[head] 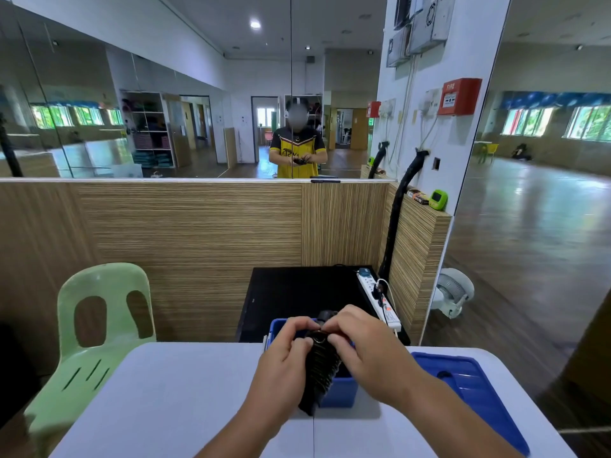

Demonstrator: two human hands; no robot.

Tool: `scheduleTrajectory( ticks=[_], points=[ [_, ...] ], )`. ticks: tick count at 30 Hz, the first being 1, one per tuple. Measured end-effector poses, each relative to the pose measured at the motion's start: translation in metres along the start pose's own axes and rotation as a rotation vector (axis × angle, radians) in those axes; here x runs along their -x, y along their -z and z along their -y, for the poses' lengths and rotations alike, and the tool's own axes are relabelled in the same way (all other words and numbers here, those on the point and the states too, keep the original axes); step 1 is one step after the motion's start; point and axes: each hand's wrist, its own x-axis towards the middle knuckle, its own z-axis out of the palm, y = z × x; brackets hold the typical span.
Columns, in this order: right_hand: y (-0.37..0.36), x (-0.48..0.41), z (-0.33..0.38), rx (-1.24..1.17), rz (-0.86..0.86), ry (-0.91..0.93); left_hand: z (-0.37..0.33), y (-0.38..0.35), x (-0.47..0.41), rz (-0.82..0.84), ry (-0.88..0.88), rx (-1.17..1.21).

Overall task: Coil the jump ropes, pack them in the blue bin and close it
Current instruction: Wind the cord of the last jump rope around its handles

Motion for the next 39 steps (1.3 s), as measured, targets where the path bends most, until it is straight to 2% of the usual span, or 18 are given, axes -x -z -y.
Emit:
scheduleTrajectory(
  ticks=[2,5,15,22,27,31,39],
  points=[
    [0.002,0.005,0.001,-0.005,0.014,0.042,-0.001,0.001,-0.001,0.002,0.003,0.015],
    [-0.001,0.008,0.001,0.137,0.003,0.128,-0.001,0.001,-0.001,0.002,-0.007,-0.027],
    [-0.007,0.005,0.003,0.308,-0.051,0.175,-0.002,0.004,0.001,-0.001,-0.037,-0.221],
    [-0.009,0.004,0.003,0.378,-0.011,0.236,-0.005,0.009,0.005,0.078,-0.03,-0.292],
    [-0.009,0.004,-0.001,0.374,0.105,0.137,-0.003,0.007,0.007,0.113,-0.046,-0.347],
    [-0.011,0.005,-0.001,0.384,0.171,0.239,0.004,0.003,0.007,0.09,-0.096,-0.415],
    [-0.005,0.001,0.016,0.391,0.17,0.172,0.012,-0.002,0.004,0.145,-0.081,-0.343]
  ],
)
